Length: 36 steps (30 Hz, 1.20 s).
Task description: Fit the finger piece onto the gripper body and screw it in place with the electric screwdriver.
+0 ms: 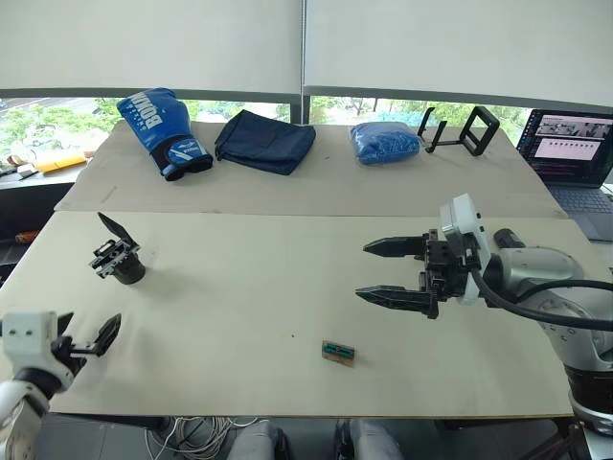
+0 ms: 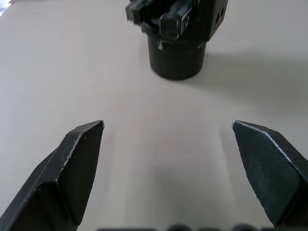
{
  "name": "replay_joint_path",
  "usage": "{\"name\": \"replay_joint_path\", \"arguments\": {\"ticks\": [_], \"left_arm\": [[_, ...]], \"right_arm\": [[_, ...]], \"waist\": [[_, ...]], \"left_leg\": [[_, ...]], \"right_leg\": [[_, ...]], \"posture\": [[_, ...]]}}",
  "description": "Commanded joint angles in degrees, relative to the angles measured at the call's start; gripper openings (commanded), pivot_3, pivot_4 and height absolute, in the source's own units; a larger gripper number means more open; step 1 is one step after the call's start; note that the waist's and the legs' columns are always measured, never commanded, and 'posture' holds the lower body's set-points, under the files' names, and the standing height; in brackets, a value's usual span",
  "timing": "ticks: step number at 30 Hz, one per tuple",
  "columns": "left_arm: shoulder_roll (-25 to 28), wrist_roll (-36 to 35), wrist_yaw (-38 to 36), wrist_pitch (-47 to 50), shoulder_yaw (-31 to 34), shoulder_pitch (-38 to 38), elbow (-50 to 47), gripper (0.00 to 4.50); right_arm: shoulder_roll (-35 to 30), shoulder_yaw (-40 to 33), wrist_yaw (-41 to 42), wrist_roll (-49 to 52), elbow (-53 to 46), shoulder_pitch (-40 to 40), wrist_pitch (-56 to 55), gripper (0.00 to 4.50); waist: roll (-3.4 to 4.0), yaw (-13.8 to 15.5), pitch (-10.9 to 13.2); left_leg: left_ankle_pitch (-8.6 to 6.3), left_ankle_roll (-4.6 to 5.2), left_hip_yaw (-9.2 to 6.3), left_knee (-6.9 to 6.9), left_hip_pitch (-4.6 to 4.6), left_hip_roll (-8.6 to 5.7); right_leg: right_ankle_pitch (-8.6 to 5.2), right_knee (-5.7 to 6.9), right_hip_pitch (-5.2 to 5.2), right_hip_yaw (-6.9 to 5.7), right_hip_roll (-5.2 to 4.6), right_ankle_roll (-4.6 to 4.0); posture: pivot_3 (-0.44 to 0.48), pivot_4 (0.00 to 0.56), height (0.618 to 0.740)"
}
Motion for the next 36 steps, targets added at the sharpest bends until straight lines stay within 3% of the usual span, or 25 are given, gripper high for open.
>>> {"name": "replay_joint_path", "arguments": {"ticks": [1, 7, 18, 25, 30, 36], "left_arm": [[1.97, 1.23, -1.27, -2.30, -1.60, -3.78, 4.23, 4.50], [4.77, 3.11, -4.09, -3.86, -5.04, -12.11, 16.02, 4.50], [4.91, 7.06, -3.81, -10.71, -9.54, -23.72, 32.59, 4.50], [4.18, 7.24, -3.20, -13.72, -9.87, -27.41, 37.50, 4.50], [3.55, 6.61, -3.84, -14.00, -10.39, -27.16, 36.08, 2.38], [2.42, 5.50, -4.30, -12.76, -10.18, -25.28, 32.37, 2.38]], "right_arm": [[-0.43, -0.26, 0.46, -0.79, 0.29, -0.91, -0.91, 4.47], [-1.14, -2.81, -1.74, -1.20, -1.69, 1.90, -0.71, 4.47], [-1.24, -6.93, -6.91, 0.74, -5.72, 4.93, 0.35, 4.47], [0.18, -7.70, -10.48, 2.36, -7.96, 5.60, 1.34, 4.47], [-0.82, -7.53, -9.06, 4.78, -10.01, 6.30, 1.06, 4.50], [-0.73, -6.41, -9.30, 5.05, -9.58, 4.71, 0.83, 4.50]], "waist": [[-0.06, -0.36, -0.03], [-0.08, -1.05, -0.03], [-0.09, -0.86, -0.03], [-0.09, -0.82, -0.04], [-0.09, -0.80, -0.04], [-0.10, -0.75, -0.04]], "left_leg": [[0.00, 0.00, 0.02, 0.00, -0.02, -0.01], [0.09, -0.16, 0.09, -0.03, 0.04, -0.01], [0.12, -0.21, 0.10, -0.02, 0.05, -0.01], [0.13, -0.21, 0.11, -0.02, 0.12, -0.03], [0.13, -0.21, 0.11, -0.02, 0.12, -0.05], [0.13, -0.20, 0.08, -0.01, 0.12, -0.08]], "right_leg": [[0.01, -0.01, -0.01, -0.04, 0.00, 0.02], [0.04, 0.10, -0.03, -0.17, 0.14, 0.06], [0.04, 0.15, -0.04, -0.19, 0.19, 0.07], [0.04, 0.22, -0.01, -0.17, 0.17, 0.07], [0.04, 0.21, 0.01, -0.19, 0.22, 0.07], [0.04, 0.19, 0.04, -0.20, 0.21, 0.08]], "posture": [[0.000, 0.150, 0.740], [0.000, 0.150, 0.740], [0.000, 0.150, 0.740], [0.000, 0.150, 0.740], [0.000, 0.150, 0.740], [0.000, 0.150, 0.740]]}}
